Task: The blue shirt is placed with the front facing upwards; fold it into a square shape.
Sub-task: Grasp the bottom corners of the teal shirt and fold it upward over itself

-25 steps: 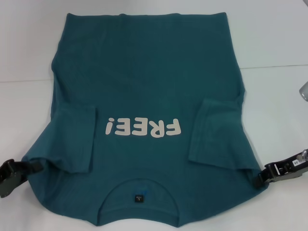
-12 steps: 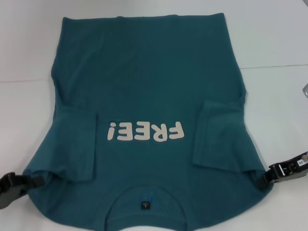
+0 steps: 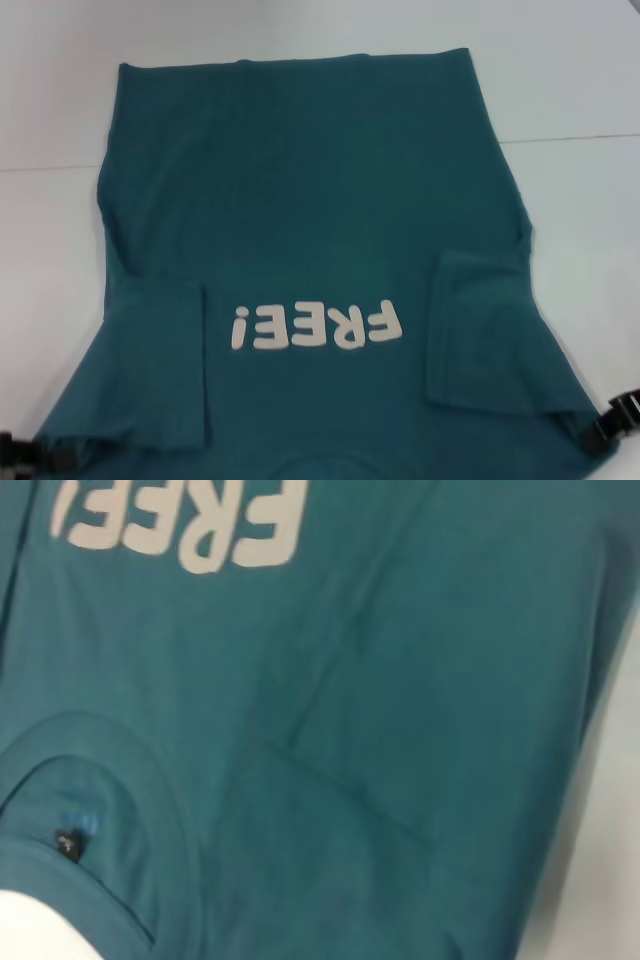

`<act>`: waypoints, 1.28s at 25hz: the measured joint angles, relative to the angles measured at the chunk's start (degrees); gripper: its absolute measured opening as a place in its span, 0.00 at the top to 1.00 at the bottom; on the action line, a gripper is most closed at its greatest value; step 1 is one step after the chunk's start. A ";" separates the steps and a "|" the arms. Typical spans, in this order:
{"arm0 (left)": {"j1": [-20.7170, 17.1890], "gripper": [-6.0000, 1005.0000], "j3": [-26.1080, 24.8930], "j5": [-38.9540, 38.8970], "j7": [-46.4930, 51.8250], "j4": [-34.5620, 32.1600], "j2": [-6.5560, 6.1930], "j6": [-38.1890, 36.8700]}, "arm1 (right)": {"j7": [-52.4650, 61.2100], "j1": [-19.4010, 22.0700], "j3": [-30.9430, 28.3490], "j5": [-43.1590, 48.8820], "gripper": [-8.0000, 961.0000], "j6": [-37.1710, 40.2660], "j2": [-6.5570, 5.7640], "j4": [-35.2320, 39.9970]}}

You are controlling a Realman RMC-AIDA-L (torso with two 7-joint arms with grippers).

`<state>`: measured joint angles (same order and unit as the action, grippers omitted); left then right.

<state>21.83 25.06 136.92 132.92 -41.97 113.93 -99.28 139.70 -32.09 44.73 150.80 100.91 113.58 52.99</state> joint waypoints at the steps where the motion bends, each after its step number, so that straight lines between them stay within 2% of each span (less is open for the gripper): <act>1: -0.29 0.97 0.00 0.51 0.07 -0.57 0.07 -0.74 | 0.02 0.30 -0.02 0.27 0.94 0.29 0.00 0.04; 7: -2.38 0.97 0.43 2.86 -0.19 -3.47 0.57 -6.06 | -0.34 1.83 -0.14 0.41 0.94 1.98 -0.09 0.51; 12: -1.64 0.97 0.61 3.06 -1.56 -3.43 0.64 -7.96 | -1.78 2.01 -0.71 -0.07 0.94 2.46 -0.66 0.52; 15: 1.11 0.97 0.19 1.65 -2.21 -1.62 -0.06 -9.15 | -3.55 0.94 -3.82 -1.84 0.94 2.58 -0.73 0.27; 19: 7.83 0.97 -0.24 0.96 -0.22 3.64 -1.13 -7.22 | -4.23 -0.77 -6.61 -7.36 0.94 1.33 -0.44 -0.09; 23: 13.53 0.97 -0.78 0.61 3.08 5.52 -1.17 -2.66 | -3.73 -2.34 -7.00 -11.48 0.93 -2.70 0.27 -0.22; 24: 13.53 0.97 -0.78 0.61 3.08 5.52 -1.17 -2.66 | -3.43 -2.66 -7.23 -12.31 0.93 -3.92 0.38 -0.30; 26: 17.46 0.97 -0.80 0.24 5.25 5.60 -1.01 2.33 | -2.64 -3.09 -7.80 -13.90 0.93 -7.12 0.49 -0.47; 32: 21.20 0.97 0.17 -0.11 7.55 6.12 -0.82 12.87 | -1.72 -3.37 -8.27 -17.09 0.93 -15.53 0.71 -1.06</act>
<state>43.02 25.23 136.80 140.48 -35.85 113.10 -86.41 137.98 -35.46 36.46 133.71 85.37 114.29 51.93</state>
